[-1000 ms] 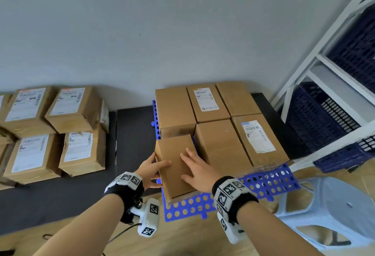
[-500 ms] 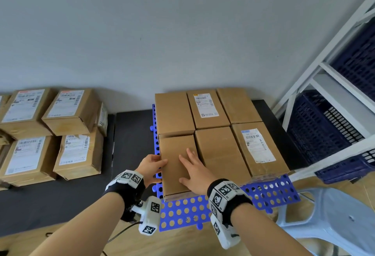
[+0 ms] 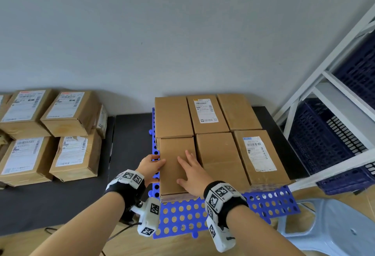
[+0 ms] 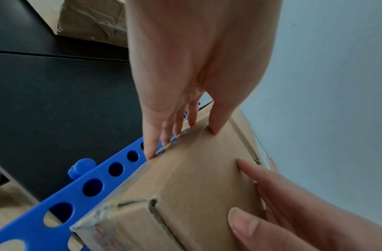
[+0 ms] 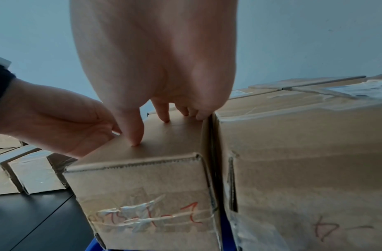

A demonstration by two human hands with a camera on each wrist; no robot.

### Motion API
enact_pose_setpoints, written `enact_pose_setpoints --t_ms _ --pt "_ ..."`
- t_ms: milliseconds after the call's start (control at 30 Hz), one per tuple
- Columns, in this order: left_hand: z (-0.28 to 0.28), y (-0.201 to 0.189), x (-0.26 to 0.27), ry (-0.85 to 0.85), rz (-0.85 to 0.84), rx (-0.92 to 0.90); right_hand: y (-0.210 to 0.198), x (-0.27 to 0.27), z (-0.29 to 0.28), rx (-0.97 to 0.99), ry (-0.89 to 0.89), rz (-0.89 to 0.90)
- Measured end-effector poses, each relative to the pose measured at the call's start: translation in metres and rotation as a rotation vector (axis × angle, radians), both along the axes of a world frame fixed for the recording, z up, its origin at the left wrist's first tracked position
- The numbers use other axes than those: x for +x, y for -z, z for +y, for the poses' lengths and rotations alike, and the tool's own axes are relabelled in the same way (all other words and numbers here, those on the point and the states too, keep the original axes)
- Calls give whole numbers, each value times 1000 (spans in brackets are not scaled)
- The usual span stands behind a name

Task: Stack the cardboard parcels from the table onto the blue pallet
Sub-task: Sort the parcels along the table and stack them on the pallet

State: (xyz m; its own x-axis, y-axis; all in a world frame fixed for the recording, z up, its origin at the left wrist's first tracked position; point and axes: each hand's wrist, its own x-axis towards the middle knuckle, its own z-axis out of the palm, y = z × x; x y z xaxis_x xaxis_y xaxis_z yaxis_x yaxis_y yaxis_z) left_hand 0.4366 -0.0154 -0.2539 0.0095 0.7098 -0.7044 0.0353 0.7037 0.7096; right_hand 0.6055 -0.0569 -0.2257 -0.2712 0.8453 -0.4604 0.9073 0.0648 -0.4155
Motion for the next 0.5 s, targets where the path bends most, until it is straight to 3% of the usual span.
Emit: enact_pose_setpoints --t_ms 167,500 --pt "-8 -11 -4 -8 50 31 -4 -2 2 -1 22 9" --pt "-53 -57 -60 -115 120 94 -26 -34 3 16 124 237"
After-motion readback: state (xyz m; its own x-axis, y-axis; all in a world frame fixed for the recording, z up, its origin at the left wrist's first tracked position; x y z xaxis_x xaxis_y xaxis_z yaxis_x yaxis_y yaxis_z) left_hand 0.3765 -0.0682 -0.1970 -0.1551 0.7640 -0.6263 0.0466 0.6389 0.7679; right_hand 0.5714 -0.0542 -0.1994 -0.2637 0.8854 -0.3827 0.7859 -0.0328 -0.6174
